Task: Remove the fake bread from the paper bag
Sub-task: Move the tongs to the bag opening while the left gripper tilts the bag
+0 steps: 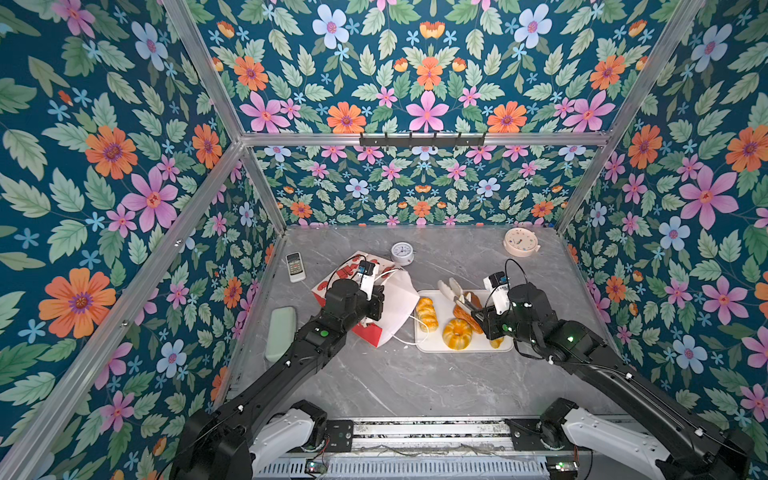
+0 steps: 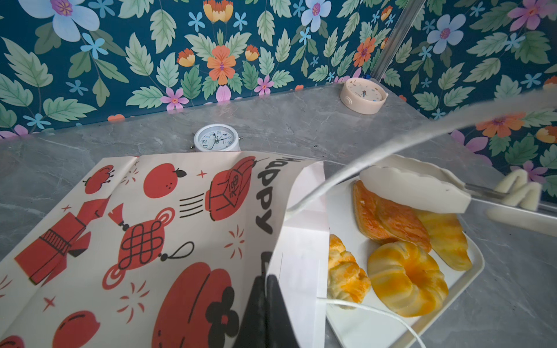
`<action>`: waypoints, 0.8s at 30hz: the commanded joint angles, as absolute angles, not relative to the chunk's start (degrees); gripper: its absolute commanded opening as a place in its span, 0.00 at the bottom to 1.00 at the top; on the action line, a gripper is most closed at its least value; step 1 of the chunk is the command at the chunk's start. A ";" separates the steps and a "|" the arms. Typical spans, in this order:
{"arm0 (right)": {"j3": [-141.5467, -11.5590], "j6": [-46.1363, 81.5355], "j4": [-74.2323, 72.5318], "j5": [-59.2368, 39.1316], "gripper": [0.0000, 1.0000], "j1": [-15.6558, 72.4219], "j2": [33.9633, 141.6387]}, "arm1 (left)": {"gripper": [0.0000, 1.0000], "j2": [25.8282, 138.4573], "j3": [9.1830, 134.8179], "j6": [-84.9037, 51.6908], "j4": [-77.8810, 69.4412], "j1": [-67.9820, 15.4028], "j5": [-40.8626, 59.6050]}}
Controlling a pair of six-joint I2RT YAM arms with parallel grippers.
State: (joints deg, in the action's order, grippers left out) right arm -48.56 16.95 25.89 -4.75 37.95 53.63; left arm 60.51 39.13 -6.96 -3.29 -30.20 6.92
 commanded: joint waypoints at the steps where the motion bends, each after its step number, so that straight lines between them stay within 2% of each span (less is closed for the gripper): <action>1: -48.64 13.79 18.33 -12.10 0.31 42.03 54.23 | 0.00 61.26 40.37 -5.41 -0.46 -30.15 6.50; 9: -45.82 17.28 3.64 -21.90 0.31 44.40 65.48 | 0.00 67.91 48.98 -0.56 10.12 -30.58 6.56; 15: -48.42 22.77 -3.00 -23.90 0.30 44.34 75.58 | 0.00 78.02 65.59 2.82 26.62 -31.01 3.46; 24: -49.71 29.42 -6.92 -27.83 0.30 44.30 78.72 | 0.00 93.38 85.94 4.91 40.52 -31.59 0.50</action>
State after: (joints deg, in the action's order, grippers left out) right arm -49.06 26.65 -2.63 -25.10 44.27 78.70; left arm 90.85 82.74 3.49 33.54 -31.51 2.24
